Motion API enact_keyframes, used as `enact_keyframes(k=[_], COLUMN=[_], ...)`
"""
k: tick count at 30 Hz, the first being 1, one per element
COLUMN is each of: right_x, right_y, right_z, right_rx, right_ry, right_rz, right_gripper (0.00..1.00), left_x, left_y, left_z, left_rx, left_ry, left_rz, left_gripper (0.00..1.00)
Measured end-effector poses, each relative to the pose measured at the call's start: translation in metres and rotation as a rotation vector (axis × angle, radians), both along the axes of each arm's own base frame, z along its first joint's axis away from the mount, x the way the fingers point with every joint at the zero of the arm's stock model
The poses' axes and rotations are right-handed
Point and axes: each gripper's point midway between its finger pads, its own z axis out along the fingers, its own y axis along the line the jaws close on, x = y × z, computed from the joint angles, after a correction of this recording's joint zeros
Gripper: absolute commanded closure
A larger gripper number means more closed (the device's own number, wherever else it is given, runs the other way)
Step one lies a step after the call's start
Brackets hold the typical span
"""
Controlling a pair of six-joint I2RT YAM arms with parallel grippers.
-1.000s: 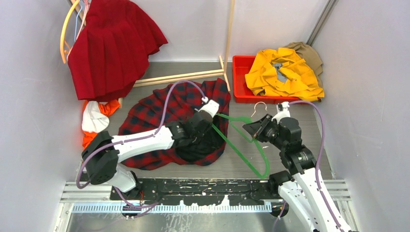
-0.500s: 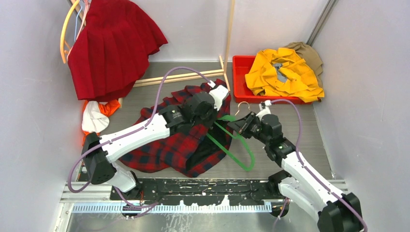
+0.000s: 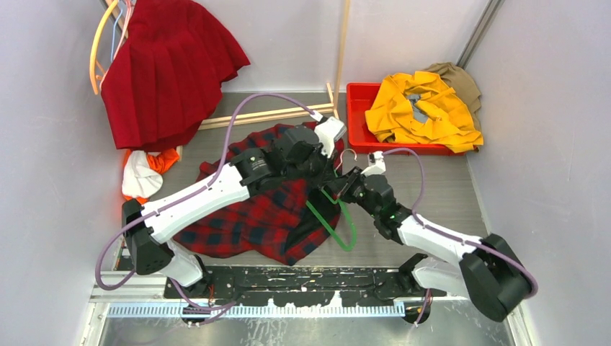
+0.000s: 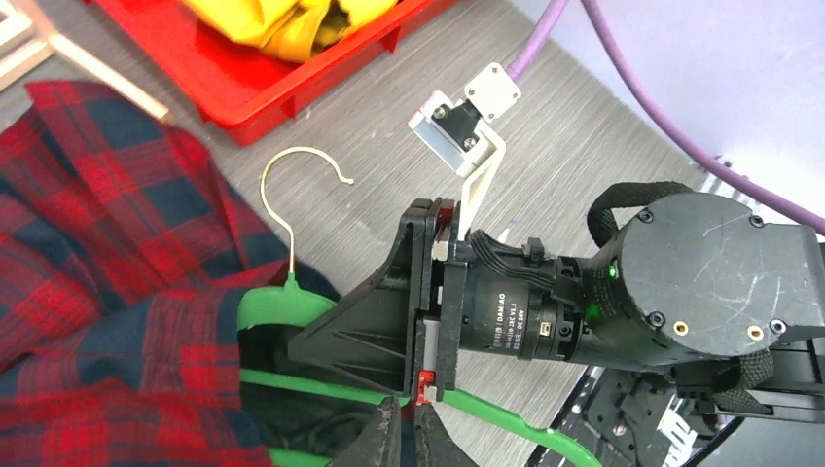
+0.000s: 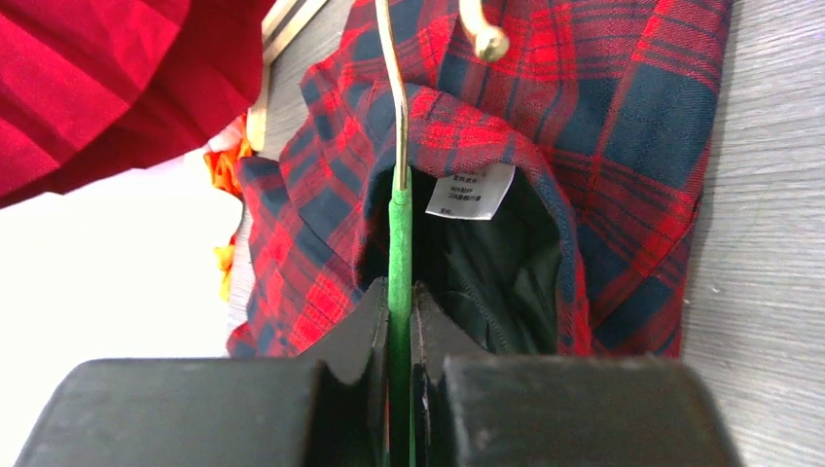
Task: Place the skirt on the hanger
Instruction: Adjust the skirt on the hanger.
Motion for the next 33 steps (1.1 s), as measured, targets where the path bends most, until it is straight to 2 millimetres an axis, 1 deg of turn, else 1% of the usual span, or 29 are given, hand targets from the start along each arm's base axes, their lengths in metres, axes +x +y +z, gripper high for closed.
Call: enact_keyframes(k=[2, 4, 7, 9, 11, 13, 15, 18, 19, 21, 22, 23, 24, 27, 29, 33], right_x=[0.003, 0.004, 0.004, 0.002, 0.001, 0.001, 0.001, 0.002, 0.002, 0.002, 0.002, 0.002, 0.002, 0.001, 0.001, -0.001], right_y=[0.007, 0.012, 0.013, 0.012, 0.009, 0.006, 0.004, 0.005, 0.005, 0.005, 0.005, 0.005, 0.005, 0.004, 0.004, 0.003], right_z=[-0.009, -0.012, -0.011, -0.009, -0.006, -0.003, 0.000, 0.003, 0.003, 0.004, 0.004, 0.004, 0.004, 0.010, 0.015, 0.022], right_rx=[-0.021, -0.026, -0.027, -0.032, -0.030, -0.031, -0.027, -0.022, -0.021, -0.019, -0.019, -0.020, -0.019, -0.009, 0.001, 0.011], right_ry=[-0.013, -0.030, -0.062, -0.086, -0.108, -0.129, -0.145, -0.154, -0.156, -0.157, -0.157, -0.157, -0.158, -0.170, -0.182, -0.199], right_rz=[0.000, 0.001, -0.006, -0.010, -0.016, -0.024, -0.029, -0.030, -0.031, -0.030, -0.030, -0.030, -0.030, -0.030, -0.031, -0.029], right_gripper=[0.99, 0.99, 0.99, 0.99, 0.99, 0.99, 0.99, 0.99, 0.99, 0.99, 0.99, 0.99, 0.99, 0.99, 0.99, 0.99], left_x=[0.002, 0.006, 0.014, 0.012, 0.007, 0.004, 0.002, 0.006, 0.010, 0.016, 0.020, 0.023, 0.025, 0.030, 0.033, 0.045], left_y=[0.010, 0.021, 0.040, 0.056, 0.076, 0.087, 0.090, 0.082, 0.077, 0.072, 0.070, 0.068, 0.066, 0.067, 0.071, 0.073], left_z=[-0.007, -0.016, -0.041, -0.069, -0.105, -0.131, -0.150, -0.160, -0.160, -0.159, -0.158, -0.158, -0.159, -0.167, -0.172, -0.170], left_rx=[0.041, 0.089, 0.159, 0.211, 0.290, 0.344, 0.370, 0.351, 0.331, 0.303, 0.287, 0.271, 0.256, 0.234, 0.236, 0.224], left_ry=[0.011, 0.017, 0.026, 0.045, 0.077, 0.099, 0.115, 0.114, 0.103, 0.081, 0.066, 0.054, 0.042, 0.021, 0.008, -0.035], left_rz=[0.028, 0.064, 0.128, 0.163, 0.195, 0.207, 0.211, 0.217, 0.221, 0.233, 0.241, 0.248, 0.256, 0.282, 0.310, 0.371], left_gripper=[0.84, 0.74, 0.57, 0.53, 0.51, 0.50, 0.49, 0.45, 0.44, 0.39, 0.36, 0.29, 0.26, 0.25, 0.25, 0.26])
